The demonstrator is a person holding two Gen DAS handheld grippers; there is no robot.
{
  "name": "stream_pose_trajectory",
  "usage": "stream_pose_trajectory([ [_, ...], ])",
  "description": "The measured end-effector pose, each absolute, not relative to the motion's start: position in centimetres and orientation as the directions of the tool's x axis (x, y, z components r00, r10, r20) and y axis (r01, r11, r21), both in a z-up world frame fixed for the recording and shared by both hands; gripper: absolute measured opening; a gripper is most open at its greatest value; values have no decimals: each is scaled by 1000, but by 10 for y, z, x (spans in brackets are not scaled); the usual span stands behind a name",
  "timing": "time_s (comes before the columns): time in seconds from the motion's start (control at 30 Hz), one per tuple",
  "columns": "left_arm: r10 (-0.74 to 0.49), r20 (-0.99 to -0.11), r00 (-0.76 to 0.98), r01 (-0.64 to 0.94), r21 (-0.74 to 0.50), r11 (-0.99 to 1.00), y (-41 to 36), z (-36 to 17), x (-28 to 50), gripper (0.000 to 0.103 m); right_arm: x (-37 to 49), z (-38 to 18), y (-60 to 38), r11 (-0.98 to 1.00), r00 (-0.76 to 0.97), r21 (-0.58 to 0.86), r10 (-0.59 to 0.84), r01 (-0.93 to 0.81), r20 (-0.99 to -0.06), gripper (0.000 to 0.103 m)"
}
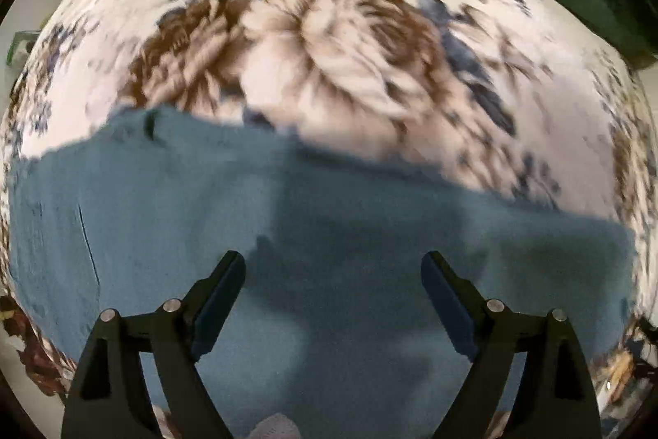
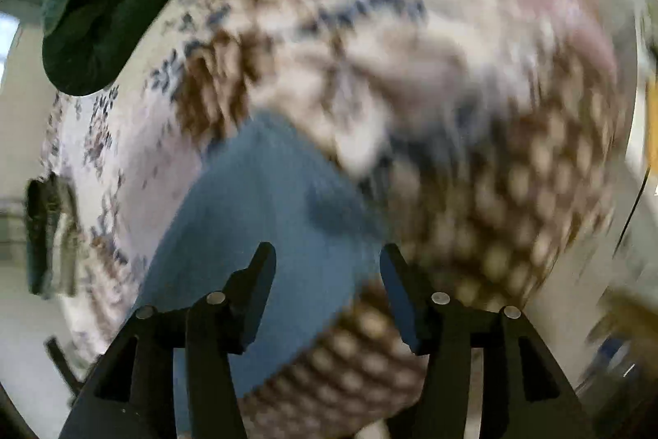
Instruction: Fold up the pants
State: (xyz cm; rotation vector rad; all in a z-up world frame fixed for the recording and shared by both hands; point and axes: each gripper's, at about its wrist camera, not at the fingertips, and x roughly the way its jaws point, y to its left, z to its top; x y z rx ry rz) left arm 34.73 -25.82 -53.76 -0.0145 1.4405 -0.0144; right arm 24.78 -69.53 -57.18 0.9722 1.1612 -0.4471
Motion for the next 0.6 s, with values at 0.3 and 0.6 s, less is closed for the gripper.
stream_pose_trajectory([
  [0.3, -54, -994, 91, 42, -50, 998, -267, -589, 305, 98, 223, -652, -683, 241, 717, 755, 238, 610, -655, 53],
  [0.6, -35, -999, 30, 55, -33, 998, -276, -615, 315, 103, 266, -653, -677, 246, 733, 771, 243, 587, -636, 10],
])
